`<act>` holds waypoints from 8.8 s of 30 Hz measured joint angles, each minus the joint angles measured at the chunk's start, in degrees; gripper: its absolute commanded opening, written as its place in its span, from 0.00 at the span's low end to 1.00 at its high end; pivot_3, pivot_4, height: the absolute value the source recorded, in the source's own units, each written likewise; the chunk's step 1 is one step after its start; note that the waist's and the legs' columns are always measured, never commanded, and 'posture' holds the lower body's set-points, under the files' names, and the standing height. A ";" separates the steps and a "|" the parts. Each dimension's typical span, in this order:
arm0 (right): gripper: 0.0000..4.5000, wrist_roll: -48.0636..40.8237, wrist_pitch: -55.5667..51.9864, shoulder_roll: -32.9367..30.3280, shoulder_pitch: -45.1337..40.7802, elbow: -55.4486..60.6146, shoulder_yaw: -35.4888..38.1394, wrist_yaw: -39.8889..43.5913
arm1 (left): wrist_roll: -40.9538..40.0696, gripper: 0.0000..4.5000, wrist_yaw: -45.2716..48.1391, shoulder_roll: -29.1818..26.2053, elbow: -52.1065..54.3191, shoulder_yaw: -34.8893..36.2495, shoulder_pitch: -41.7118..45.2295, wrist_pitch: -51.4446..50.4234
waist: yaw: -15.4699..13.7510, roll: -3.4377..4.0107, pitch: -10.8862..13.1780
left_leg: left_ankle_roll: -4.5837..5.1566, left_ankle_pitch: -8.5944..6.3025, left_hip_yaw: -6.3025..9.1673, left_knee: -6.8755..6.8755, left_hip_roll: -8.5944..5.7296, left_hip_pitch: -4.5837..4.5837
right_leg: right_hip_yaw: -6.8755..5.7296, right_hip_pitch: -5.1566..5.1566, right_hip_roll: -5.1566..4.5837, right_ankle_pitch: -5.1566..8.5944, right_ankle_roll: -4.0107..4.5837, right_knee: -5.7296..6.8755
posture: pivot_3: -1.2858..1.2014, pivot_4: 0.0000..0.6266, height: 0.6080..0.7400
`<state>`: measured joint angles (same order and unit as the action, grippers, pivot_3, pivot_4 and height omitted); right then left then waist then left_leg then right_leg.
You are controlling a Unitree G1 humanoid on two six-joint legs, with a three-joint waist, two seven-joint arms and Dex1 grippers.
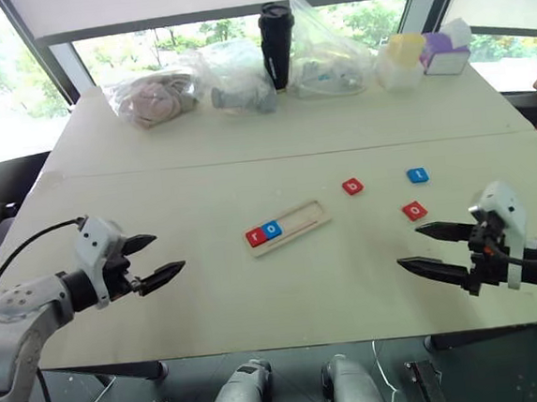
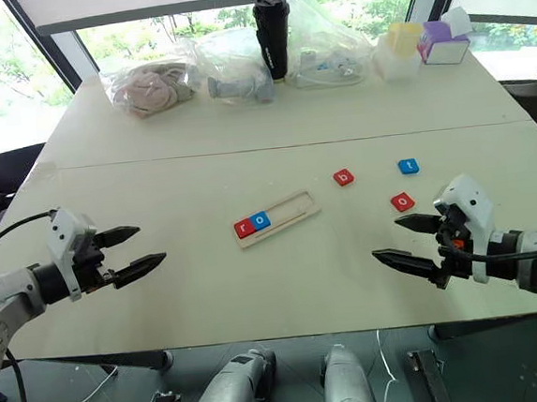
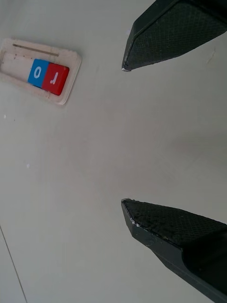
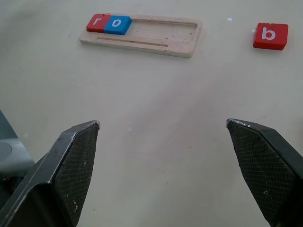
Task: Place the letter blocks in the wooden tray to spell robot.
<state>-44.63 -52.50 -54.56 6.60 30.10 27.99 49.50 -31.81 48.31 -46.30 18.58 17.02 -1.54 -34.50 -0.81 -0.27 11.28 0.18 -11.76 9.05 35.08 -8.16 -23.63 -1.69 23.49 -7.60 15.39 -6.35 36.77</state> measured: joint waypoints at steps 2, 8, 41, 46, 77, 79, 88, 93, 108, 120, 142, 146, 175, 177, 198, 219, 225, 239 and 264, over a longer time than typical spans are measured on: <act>0.99 0.18 0.30 0.24 -0.15 -0.01 -0.69 -0.42 | 0.50 1.00 -0.34 0.39 0.01 -0.03 -0.47 0.48 | 0.02 0.00 0.00 | 0.05 0.02 0.00 -0.01 0.00 -0.05 | -0.01 0.03 0.00 -0.02 -0.03 -0.06 | 0.52 0.24 1.00; 0.99 1.54 1.94 0.63 -3.25 -1.92 -4.20 -1.09 | 2.50 1.00 -2.57 1.86 0.32 -0.07 -2.41 1.64 | -0.02 0.00 0.00 | -0.02 -0.05 -0.03 0.04 0.00 -0.08 | -0.01 -0.04 0.02 -0.14 -0.10 -0.25 | 0.52 0.24 1.00; 0.99 3.29 2.68 9.21 -6.85 4.98 -9.55 -13.51 | 16.15 1.00 5.17 8.30 -18.35 -31.76 35.21 2.23 | -1.43 -0.05 0.00 | 0.12 0.05 -0.03 0.15 -0.04 -0.20 | -0.01 -0.07 0.10 -0.49 -0.55 -0.45 | 0.52 0.24 1.00; 0.99 3.10 2.27 11.48 -4.84 7.03 -9.32 -17.31 | 19.35 1.00 6.77 13.40 -25.00 -34.36 39.48 6.26 | -1.37 -0.05 0.00 | 0.12 0.06 -0.02 0.21 -0.04 -0.21 | -0.01 -0.07 0.12 -0.55 -0.62 -0.45 | 0.52 0.24 1.00; 1.00 3.84 2.88 13.11 -3.20 8.42 -10.10 -22.64 | 28.05 0.70 7.20 20.23 -29.31 -39.34 38.03 14.25 | -1.33 -0.02 -0.08 | 0.13 0.07 0.03 0.68 0.00 -0.16 | -0.01 -0.31 0.31 -0.84 -0.67 -0.44 | 0.52 0.24 1.00; 1.00 3.92 2.94 13.10 -3.26 8.12 -10.16 -22.48 | 28.82 0.70 9.89 18.96 -33.04 -39.68 40.52 18.61 | -1.33 -0.04 -0.07 | 0.13 0.08 0.03 0.69 0.06 -0.20 | -0.01 -0.26 0.43 -0.87 -0.62 -0.43 | 0.52 0.24 1.00; 1.00 4.67 4.01 13.09 -2.42 7.04 -10.11 -22.07 | 29.37 0.70 26.21 14.62 -44.31 -39.51 45.59 38.32 | -1.42 -0.02 -0.08 | 0.14 0.07 0.04 0.75 0.06 -0.33 | 0.01 -0.21 0.45 -0.90 -0.64 -0.49 | 0.52 0.24 1.00; 1.00 4.95 4.07 13.24 -1.37 7.05 -10.10 -22.23 | 30.28 0.70 27.34 15.85 -47.01 -39.81 45.59 42.46 | -1.39 -0.02 -0.08 | 0.15 0.07 0.06 0.89 0.06 -0.38 | 0.02 -0.22 0.48 -0.96 -0.69 -0.49 | 0.52 0.24 1.00; 1.00 5.18 4.15 13.24 -1.46 6.58 -10.11 -21.68 | 30.70 0.99 27.67 16.29 -44.49 -38.37 44.56 37.93 | -1.28 -0.01 -0.08 | 0.16 0.06 0.08 0.95 0.07 -0.40 | 0.01 -0.22 0.52 -1.00 -0.73 -0.47 | 0.52 0.24 1.00; 1.00 13.73 8.60 17.58 -21.11 -10.58 -17.03 -25.31 | 12.08 0.99 24.68 2.84 -16.84 -19.22 33.42 6.86 | 1.42 0.06 -0.10 | 0.07 0.12 0.10 0.92 0.21 -0.34 | 0.08 -0.18 0.67 -1.10 -0.55 -0.42 | 0.52 0.24 1.00; 0.27 36.08 23.06 31.04 -51.40 -63.16 -30.13 -26.15 | 6.73 1.00 1.71 6.49 -0.92 -10.93 18.82 -3.63 | 1.70 0.08 -0.11 | -0.24 0.29 -0.01 0.77 0.45 -0.16 | 0.26 0.01 0.91 -1.25 -0.30 -0.01 | 0.52 0.24 1.00; 0.27 37.79 22.44 30.81 -50.40 -60.27 -30.86 -25.66 | 6.75 1.00 1.33 6.49 -0.93 -11.20 18.81 -3.04 | 1.67 0.08 -0.11 | -0.24 0.29 -0.06 0.76 0.45 -0.17 | 0.35 0.11 0.90 -1.24 -0.29 0.14 | 0.52 0.24 1.00; 0.27 41.14 -39.61 60.11 -25.46 14.77 -16.96 -56.40 | 7.60 1.00 5.88 4.73 -7.69 -16.27 26.14 0.51 | 1.62 0.12 -0.18 | -0.52 0.49 -1.05 0.42 0.97 -0.49 | 1.27 1.17 1.25 -1.42 -0.02 0.41 | 0.52 0.24 1.00; 0.51 41.13 -39.62 60.16 -24.77 14.77 -17.13 -56.30 | 7.68 1.00 6.22 4.74 -8.35 -16.43 26.14 1.09 | 1.63 0.12 -0.18 | -0.53 0.50 -1.06 0.32 0.97 -0.48 | 1.29 1.21 1.25 -1.42 -0.02 0.40 | 0.52 0.24 1.00; 0.99 20.02 0.45 8.53 -14.33 -0.34 -16.80 3.86 | 7.01 1.00 10.98 -1.30 -5.84 -16.08 23.58 0.08 | 1.77 -0.06 -0.16 | -0.28 0.34 -1.43 0.19 1.08 -0.31 | 1.31 0.96 1.20 -1.35 -0.15 0.09 | 0.52 0.24 1.00; 0.99 31.28 32.70 8.45 -22.65 -32.69 -30.20 12.85 | 6.38 1.00 11.23 -8.78 4.04 -13.28 14.52 -1.70 | 1.33 -0.18 -0.10 | -0.30 0.33 -1.51 0.18 1.09 -0.20 | 1.48 0.95 1.16 -1.37 -0.05 0.08 | 0.52 0.24 1.00; 0.49 31.24 33.00 8.43 -22.01 -32.58 -29.89 12.89 | 6.36 1.00 11.18 -8.61 2.77 -13.40 15.51 -1.43 | 1.34 -0.18 -0.10 | -0.30 0.33 -1.51 0.18 1.09 -0.20 | 1.48 0.95 1.17 -1.38 -0.06 0.08 | 0.52 0.24 1.00; 0.26 29.72 27.16 13.17 -34.33 -23.81 -35.11 13.90 | 6.31 1.00 11.25 -8.53 1.80 -13.53 15.71 -0.92 | 1.61 -0.18 -0.10 | -0.30 0.33 -1.48 0.17 1.14 -0.16 | 1.49 0.99 1.21 -1.38 -0.05 0.17 | 0.52 0.24 1.00; 0.26 39.76 33.98 23.72 -46.10 -42.00 -50.75 18.75 | 5.05 1.00 6.29 -6.55 5.31 -13.31 12.35 -2.46 | 1.60 -0.20 -0.11 | -0.34 0.35 -1.48 0.18 1.07 -0.17 | 1.48 1.02 1.21 -1.40 -0.06 0.22 | 0.52 0.24 1.00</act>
<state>-4.86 -18.51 -30.83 -39.50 -11.90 -22.76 68.25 -26.76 54.59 -52.86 23.89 3.71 10.81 -36.95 0.79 -0.47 11.17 -0.15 -11.41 7.57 35.26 -7.09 -23.80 -0.21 24.51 -6.39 13.99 -6.41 36.99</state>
